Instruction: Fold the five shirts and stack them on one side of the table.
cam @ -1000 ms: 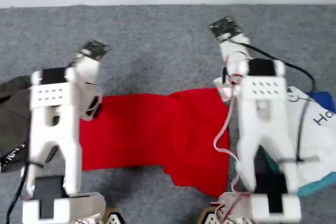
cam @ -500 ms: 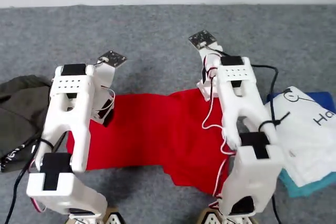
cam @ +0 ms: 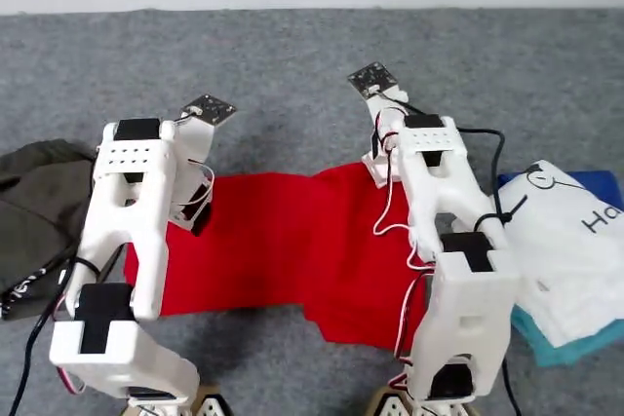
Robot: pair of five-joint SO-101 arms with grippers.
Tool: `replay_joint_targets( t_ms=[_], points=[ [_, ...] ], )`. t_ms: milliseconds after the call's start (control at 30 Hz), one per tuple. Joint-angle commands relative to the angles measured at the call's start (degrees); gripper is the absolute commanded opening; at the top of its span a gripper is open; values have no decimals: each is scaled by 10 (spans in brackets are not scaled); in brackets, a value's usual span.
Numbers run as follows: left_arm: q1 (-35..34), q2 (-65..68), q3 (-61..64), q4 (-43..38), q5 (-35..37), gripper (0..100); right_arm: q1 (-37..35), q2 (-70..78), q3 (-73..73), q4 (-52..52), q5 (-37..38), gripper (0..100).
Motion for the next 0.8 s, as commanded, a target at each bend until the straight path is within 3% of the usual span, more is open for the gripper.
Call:
replay_joint_targets(
  t_ms=[0,233,400,600,767],
  points=[
    [4,-2,-19,-4,3,107,49,-26,-12,29,-4,9],
    [5,-2,-19,-4,3,107,114,-62,-11,88,-5,9],
    [5,-2,-19,-4,3,107,109,-51,-11,88,-5,14],
    [4,-2,-18,-4,3,107,84,-116,-34,149,-67,217],
    [-22,-1,-18,-62,33,107,67,-211,-59,232,-53,203]
  ],
)
